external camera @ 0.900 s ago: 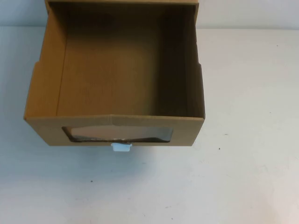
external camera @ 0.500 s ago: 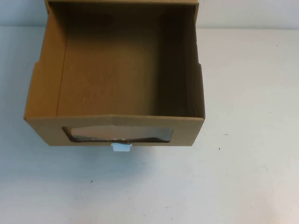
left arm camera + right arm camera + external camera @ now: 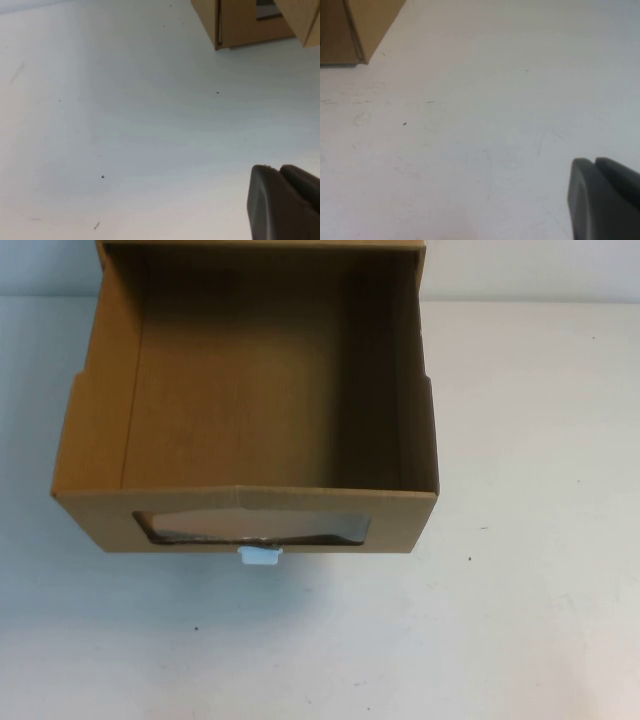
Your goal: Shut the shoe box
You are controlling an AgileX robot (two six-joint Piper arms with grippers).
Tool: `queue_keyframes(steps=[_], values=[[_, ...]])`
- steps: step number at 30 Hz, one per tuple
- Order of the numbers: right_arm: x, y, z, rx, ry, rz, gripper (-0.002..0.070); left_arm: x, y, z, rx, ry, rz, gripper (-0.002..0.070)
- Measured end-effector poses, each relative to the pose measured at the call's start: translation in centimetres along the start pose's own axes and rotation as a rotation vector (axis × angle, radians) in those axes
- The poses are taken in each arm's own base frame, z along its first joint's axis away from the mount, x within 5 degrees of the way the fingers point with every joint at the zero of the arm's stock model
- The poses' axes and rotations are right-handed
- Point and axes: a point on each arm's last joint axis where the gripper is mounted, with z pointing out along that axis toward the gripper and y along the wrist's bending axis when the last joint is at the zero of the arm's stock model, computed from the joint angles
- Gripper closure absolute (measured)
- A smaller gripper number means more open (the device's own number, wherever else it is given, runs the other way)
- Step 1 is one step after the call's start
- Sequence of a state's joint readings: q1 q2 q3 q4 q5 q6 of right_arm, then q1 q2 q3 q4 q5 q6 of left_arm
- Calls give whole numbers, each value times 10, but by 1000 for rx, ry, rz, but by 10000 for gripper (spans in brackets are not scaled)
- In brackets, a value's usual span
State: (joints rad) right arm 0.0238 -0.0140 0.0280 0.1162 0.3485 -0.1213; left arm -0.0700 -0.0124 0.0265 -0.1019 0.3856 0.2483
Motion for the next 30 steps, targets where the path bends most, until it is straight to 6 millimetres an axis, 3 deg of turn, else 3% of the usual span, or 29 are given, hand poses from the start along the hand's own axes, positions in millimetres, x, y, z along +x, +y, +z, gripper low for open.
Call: queue_keyframes(steps=[18,30], values=[[0,0,0,0,0,0,690,0,-1,0,6,-4,-18,677],[0,0,0,0,0,0,690,-27,-1,-4,110,-285,-674,677]])
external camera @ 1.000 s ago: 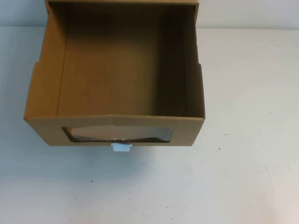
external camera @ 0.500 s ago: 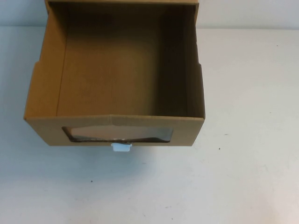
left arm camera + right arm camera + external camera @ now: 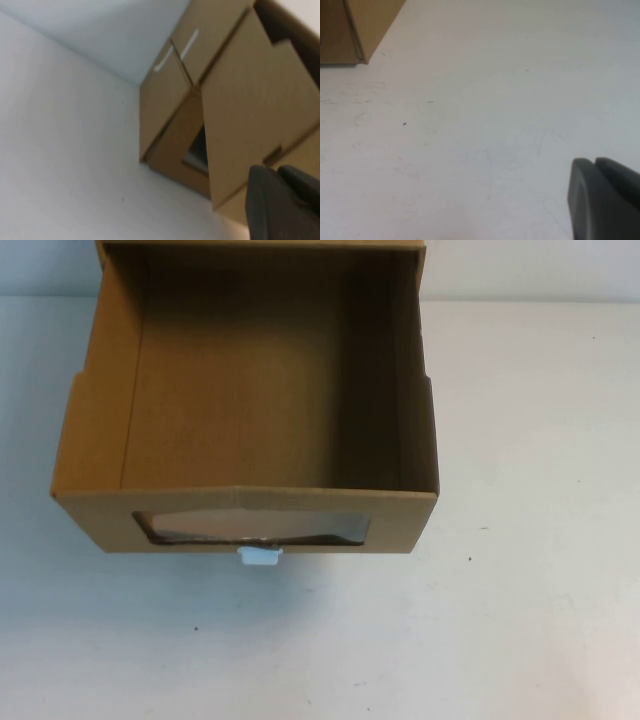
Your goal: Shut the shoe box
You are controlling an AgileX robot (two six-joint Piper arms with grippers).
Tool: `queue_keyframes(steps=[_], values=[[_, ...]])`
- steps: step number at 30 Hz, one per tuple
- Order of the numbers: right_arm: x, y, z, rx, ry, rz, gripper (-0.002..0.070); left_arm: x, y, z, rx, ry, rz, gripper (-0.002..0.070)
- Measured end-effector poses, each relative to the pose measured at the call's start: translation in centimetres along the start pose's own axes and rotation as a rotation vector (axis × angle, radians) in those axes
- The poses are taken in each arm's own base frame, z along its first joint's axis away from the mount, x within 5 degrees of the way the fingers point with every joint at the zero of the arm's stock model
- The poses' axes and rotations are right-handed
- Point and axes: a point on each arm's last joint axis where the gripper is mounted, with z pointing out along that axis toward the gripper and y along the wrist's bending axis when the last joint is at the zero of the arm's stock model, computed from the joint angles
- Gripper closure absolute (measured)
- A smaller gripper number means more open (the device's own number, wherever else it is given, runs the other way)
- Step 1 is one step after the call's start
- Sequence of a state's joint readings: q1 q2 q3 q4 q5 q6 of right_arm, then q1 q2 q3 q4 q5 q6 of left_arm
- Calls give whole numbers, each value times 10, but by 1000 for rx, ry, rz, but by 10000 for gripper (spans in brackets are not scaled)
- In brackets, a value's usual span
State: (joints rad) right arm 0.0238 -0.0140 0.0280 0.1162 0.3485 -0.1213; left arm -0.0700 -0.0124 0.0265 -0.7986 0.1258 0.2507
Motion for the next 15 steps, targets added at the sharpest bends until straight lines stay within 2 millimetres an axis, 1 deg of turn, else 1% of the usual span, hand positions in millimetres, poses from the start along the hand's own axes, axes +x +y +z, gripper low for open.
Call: queue_keyframes(steps=[3,5,7,9,11,13,15], values=[[0,0,0,0,0,0,690,-5,1,0,-10,-53,-32,677],[0,0,0,0,0,0,690,-5,1,0,-10,-56,-40,677],[0,0,0,0,0,0,690,-11,-6,-2,19,-42,-22,677],[0,0,0,0,0,0,690,-27,-21,-4,61,-26,32,677],[0,0,0,0,0,0,690,-45,-36,-2,82,24,97,677],[0,0,0,0,0,0,690,-67,-54,3,103,85,160,677],[0,0,0,0,0,1,690,-87,-70,14,114,176,214,677]])
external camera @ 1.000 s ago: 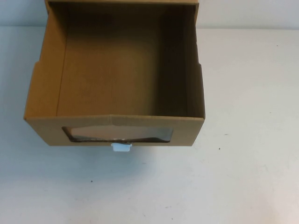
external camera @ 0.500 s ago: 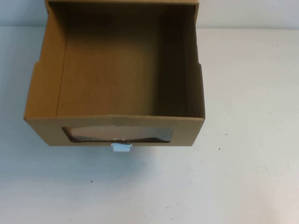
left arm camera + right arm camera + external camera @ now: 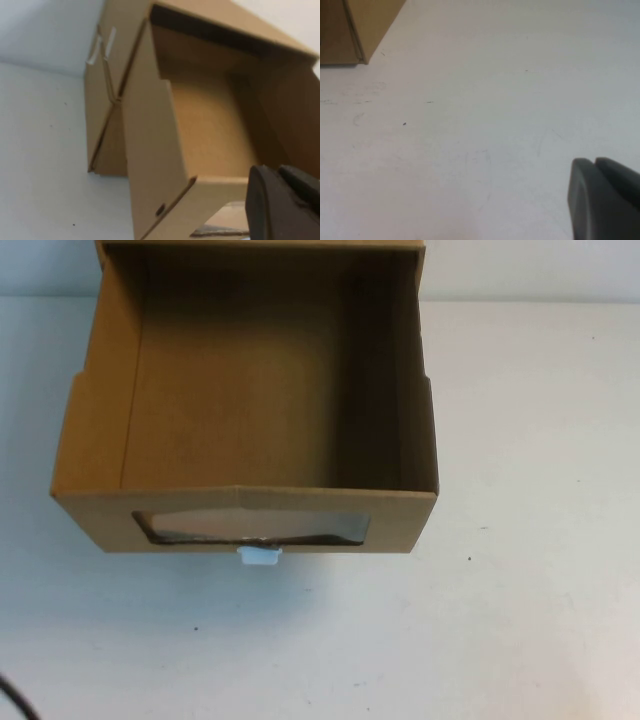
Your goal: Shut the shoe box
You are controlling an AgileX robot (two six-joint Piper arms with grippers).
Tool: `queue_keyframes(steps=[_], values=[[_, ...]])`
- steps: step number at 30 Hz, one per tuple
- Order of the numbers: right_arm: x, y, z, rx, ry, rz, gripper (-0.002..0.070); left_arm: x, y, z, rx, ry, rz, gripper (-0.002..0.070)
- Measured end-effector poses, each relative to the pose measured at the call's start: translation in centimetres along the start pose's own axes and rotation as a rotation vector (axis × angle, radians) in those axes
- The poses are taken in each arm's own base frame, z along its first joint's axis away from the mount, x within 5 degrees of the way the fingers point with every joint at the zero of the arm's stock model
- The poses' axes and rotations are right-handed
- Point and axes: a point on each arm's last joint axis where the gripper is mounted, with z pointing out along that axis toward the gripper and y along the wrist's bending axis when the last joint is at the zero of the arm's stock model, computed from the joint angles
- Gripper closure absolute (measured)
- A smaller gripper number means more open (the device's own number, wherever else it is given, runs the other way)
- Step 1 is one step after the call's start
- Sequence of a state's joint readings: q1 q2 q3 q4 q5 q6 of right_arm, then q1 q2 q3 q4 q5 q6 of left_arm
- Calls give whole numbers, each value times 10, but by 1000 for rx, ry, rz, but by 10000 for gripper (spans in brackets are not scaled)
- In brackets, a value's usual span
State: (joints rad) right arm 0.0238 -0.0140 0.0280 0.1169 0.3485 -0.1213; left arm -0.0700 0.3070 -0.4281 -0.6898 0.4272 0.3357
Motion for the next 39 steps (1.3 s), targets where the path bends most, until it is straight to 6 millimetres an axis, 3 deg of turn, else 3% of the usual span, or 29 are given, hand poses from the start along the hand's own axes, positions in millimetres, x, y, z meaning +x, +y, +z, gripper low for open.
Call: queue_keyframes(steps=[3,11,18,22,28,39], values=[[0,0,0,0,0,0,690,-34,-10,19,22,116,90,677],[0,0,0,-1,0,2,690,-122,-28,96,134,317,234,677],[0,0,0,-1,0,2,690,-163,-28,157,188,342,302,677],[0,0,0,-1,0,2,690,-166,-33,185,229,350,350,677],[0,0,0,-1,0,2,690,-153,-45,227,277,344,399,677],[0,0,0,-1,0,2,690,-150,-56,295,331,326,372,677]])
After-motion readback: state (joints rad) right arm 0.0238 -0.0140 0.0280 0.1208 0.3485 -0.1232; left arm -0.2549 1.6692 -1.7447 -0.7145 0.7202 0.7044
